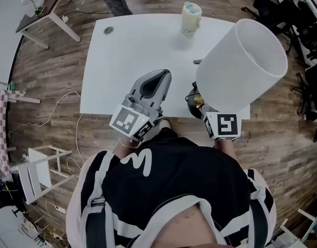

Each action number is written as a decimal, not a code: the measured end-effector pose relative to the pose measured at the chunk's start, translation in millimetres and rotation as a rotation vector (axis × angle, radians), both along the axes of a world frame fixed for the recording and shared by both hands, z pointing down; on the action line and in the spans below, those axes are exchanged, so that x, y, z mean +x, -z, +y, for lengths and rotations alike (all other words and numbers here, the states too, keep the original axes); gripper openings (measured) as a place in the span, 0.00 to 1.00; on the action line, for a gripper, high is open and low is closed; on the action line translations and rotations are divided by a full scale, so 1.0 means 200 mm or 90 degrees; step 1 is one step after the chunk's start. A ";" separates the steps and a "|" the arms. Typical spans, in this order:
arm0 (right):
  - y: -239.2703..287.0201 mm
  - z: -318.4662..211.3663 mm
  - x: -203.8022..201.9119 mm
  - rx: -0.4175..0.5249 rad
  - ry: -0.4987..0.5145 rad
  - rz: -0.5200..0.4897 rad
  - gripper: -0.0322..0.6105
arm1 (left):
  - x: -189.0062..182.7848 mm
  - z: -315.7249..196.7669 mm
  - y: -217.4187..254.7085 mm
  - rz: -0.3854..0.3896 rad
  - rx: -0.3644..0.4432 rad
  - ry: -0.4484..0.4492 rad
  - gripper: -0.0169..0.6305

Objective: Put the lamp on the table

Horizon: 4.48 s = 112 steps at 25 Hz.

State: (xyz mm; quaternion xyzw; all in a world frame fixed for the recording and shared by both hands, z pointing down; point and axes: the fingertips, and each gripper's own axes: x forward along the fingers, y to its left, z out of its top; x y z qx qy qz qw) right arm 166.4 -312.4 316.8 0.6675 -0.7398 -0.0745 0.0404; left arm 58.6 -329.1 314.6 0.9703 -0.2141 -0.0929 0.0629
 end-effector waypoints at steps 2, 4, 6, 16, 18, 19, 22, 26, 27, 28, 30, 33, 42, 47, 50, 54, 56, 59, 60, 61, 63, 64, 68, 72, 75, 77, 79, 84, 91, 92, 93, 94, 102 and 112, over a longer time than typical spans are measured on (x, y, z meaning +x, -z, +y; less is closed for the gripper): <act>0.00 -0.06 -0.01 0.003 -0.003 -0.001 0.31 | -0.01 -0.05 0.00 0.000 0.002 -0.002 0.03; 0.00 -0.10 -0.02 0.008 -0.006 -0.002 0.31 | -0.02 -0.09 -0.01 -0.001 0.002 -0.006 0.03; 0.00 -0.12 -0.03 0.016 -0.007 -0.004 0.31 | -0.01 -0.12 -0.02 -0.002 0.004 -0.013 0.03; -0.04 -0.21 -0.05 -0.002 0.022 -0.004 0.31 | 0.03 -0.17 -0.06 -0.003 -0.011 -0.008 0.03; -0.04 -0.22 -0.05 -0.006 0.027 -0.006 0.31 | 0.01 -0.18 -0.06 -0.001 -0.016 0.001 0.03; -0.04 -0.23 -0.05 -0.007 0.030 0.000 0.31 | 0.01 -0.19 -0.06 0.003 -0.017 0.005 0.03; -0.04 -0.25 -0.05 -0.008 0.041 0.012 0.31 | 0.00 -0.22 -0.06 0.005 -0.017 0.020 0.03; -0.06 -0.30 -0.06 -0.013 0.054 0.012 0.31 | -0.01 -0.25 -0.08 -0.004 -0.021 0.031 0.03; -0.06 -0.32 -0.06 -0.012 0.058 0.012 0.31 | -0.01 -0.25 -0.08 -0.006 -0.022 0.032 0.03; -0.07 -0.34 -0.07 -0.010 0.062 0.012 0.31 | -0.02 -0.26 -0.09 -0.008 -0.023 0.035 0.03; -0.07 -0.38 -0.09 -0.007 0.072 0.013 0.31 | -0.05 -0.27 -0.11 -0.012 -0.028 0.044 0.03; -0.07 -0.44 -0.13 -0.004 0.086 0.016 0.31 | -0.11 -0.29 -0.13 -0.016 -0.038 0.062 0.03; -0.16 -0.64 -0.22 0.003 0.114 0.020 0.31 | -0.27 -0.35 -0.22 -0.029 -0.058 0.123 0.03; -0.23 -0.76 -0.29 -0.002 0.131 0.025 0.31 | -0.36 -0.38 -0.26 -0.039 -0.071 0.153 0.03; -0.27 -0.82 -0.34 -0.006 0.144 0.029 0.31 | -0.42 -0.39 -0.30 -0.042 -0.083 0.170 0.03; -0.33 -0.89 -0.37 -0.012 0.152 0.031 0.31 | -0.45 -0.39 -0.35 -0.043 -0.103 0.181 0.03; -0.35 -0.92 -0.37 -0.017 0.154 0.028 0.31 | -0.46 -0.39 -0.37 -0.044 -0.109 0.187 0.04; -0.39 -0.96 -0.38 -0.024 0.154 0.026 0.31 | -0.49 -0.40 -0.39 -0.046 -0.114 0.200 0.03; -0.41 -0.98 -0.38 -0.026 0.154 0.025 0.31 | -0.51 -0.40 -0.40 -0.048 -0.115 0.204 0.03; -0.42 -0.99 -0.39 -0.027 0.153 0.024 0.31 | -0.52 -0.40 -0.40 -0.049 -0.116 0.207 0.03; -0.43 -1.02 -0.41 -0.029 0.153 0.023 0.31 | -0.55 -0.41 -0.41 -0.050 -0.117 0.215 0.03; -0.44 -1.03 -0.41 -0.031 0.153 0.022 0.31 | -0.56 -0.42 -0.41 -0.050 -0.117 0.219 0.04; -0.46 -1.07 -0.43 -0.039 0.153 0.022 0.31 | -0.59 -0.43 -0.39 -0.051 -0.117 0.229 0.03; -0.47 -1.10 -0.44 -0.043 0.151 0.019 0.31 | -0.62 -0.44 -0.40 -0.055 -0.119 0.234 0.04; -0.49 -1.11 -0.45 -0.048 0.151 0.018 0.31 | -0.64 -0.45 -0.41 -0.057 -0.121 0.237 0.03; -0.50 -1.11 -0.46 -0.049 0.151 0.019 0.31 | -0.64 -0.45 -0.41 -0.058 -0.121 0.238 0.03; -0.51 -1.11 -0.45 -0.047 0.152 0.020 0.31 | -0.64 -0.46 -0.40 -0.058 -0.119 0.237 0.03; -0.51 -1.10 -0.47 -0.038 0.155 0.023 0.31 | -0.65 -0.46 -0.40 -0.058 -0.119 0.238 0.03; -0.49 -1.06 -0.48 -0.011 0.154 0.034 0.31 | -0.64 -0.45 -0.37 -0.053 -0.111 0.235 0.03; -0.49 -1.05 -0.48 -0.008 0.153 0.034 0.31 | -0.64 -0.44 -0.37 -0.053 -0.110 0.235 0.03; -0.49 -1.04 -0.48 -0.005 0.152 0.033 0.31 | -0.64 -0.43 -0.37 -0.052 -0.109 0.234 0.03; -0.49 -1.04 -0.48 -0.001 0.151 0.030 0.31 | -0.65 -0.43 -0.36 -0.052 -0.108 0.234 0.03; -0.49 -1.01 -0.47 0.018 0.144 0.020 0.31 | -0.63 -0.40 -0.35 -0.052 -0.100 0.229 0.03; -0.50 -0.96 -0.44 0.046 0.140 0.009 0.31 | -0.62 -0.35 -0.32 -0.057 -0.090 0.232 0.03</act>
